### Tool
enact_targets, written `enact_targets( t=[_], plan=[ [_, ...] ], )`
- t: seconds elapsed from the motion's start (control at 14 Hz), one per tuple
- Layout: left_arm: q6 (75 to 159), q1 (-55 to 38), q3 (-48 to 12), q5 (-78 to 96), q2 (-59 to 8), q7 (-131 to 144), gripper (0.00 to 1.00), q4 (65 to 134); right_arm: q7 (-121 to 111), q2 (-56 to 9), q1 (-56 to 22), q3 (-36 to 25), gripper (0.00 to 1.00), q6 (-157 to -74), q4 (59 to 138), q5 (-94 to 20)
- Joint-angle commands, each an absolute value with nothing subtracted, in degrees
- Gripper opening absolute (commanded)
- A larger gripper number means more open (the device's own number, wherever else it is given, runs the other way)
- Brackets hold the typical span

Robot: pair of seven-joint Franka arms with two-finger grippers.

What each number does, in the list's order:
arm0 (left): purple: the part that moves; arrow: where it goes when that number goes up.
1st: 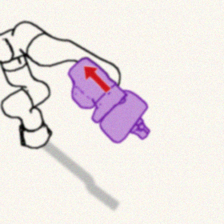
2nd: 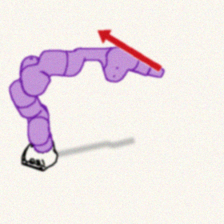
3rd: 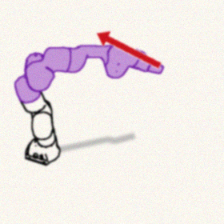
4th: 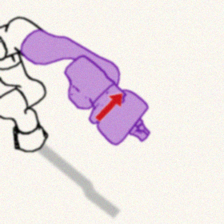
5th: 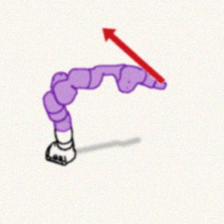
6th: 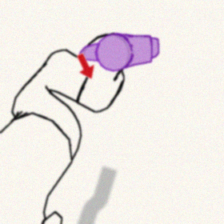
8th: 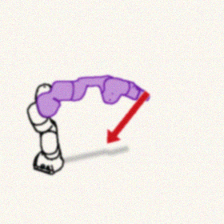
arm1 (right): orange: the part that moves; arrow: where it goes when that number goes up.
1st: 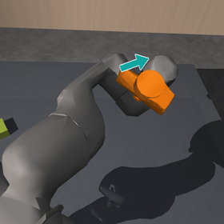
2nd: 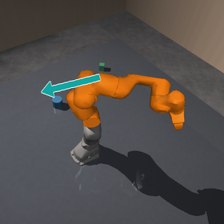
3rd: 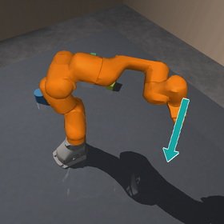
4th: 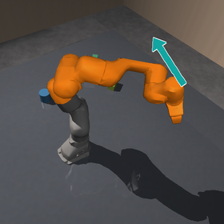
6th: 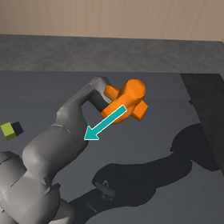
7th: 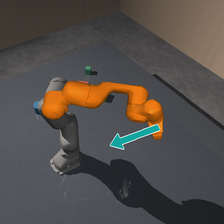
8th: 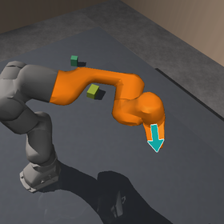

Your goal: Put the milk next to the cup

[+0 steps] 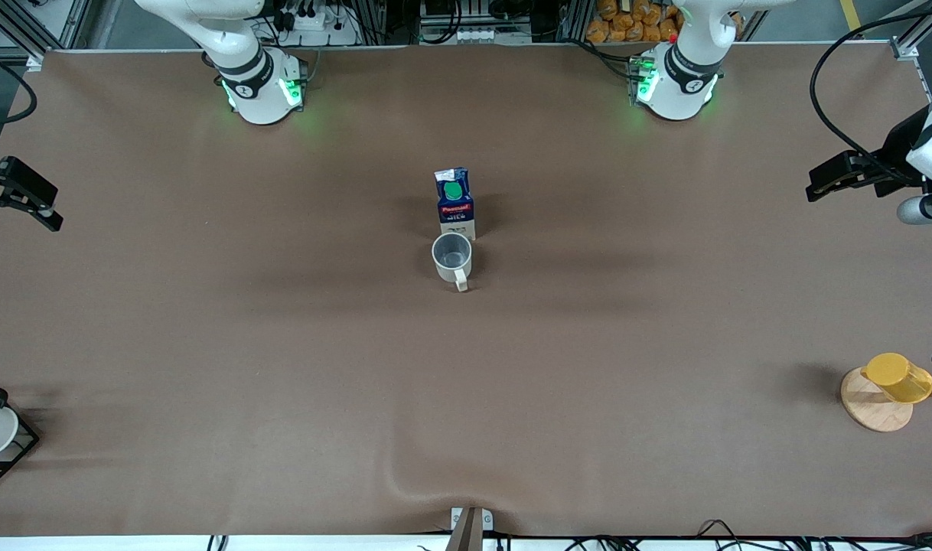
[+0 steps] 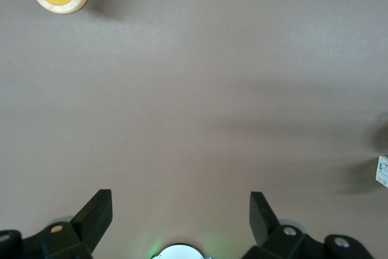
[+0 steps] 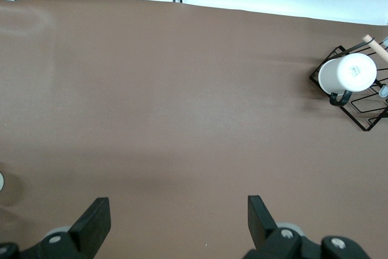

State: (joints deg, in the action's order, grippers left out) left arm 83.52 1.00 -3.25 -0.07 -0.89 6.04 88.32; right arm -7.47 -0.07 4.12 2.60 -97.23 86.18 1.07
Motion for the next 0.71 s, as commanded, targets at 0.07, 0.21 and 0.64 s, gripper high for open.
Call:
enact_targets(
  t=[0.07, 0.21, 0.64],
  plan=[
    [81.7, 0.4, -2.9, 0.4, -0.3, 5.5, 1.00, 87.9, -7.9, 0.1, 4.7, 3.0, 1.00, -96.7, 86.0, 1.1],
    [81.0, 0.4, -2.9, 0.4, -0.7, 5.5, 1.00, 87.5, -7.9, 0.2, 4.7, 3.0, 1.00, -96.7, 86.0, 1.1],
    [79.6, 0.3, -2.9, 0.4, -1.2, 5.5, 1.00, 87.0, -7.8, 0.1, 4.7, 3.0, 1.00, -96.7, 86.0, 1.1]
  ],
)
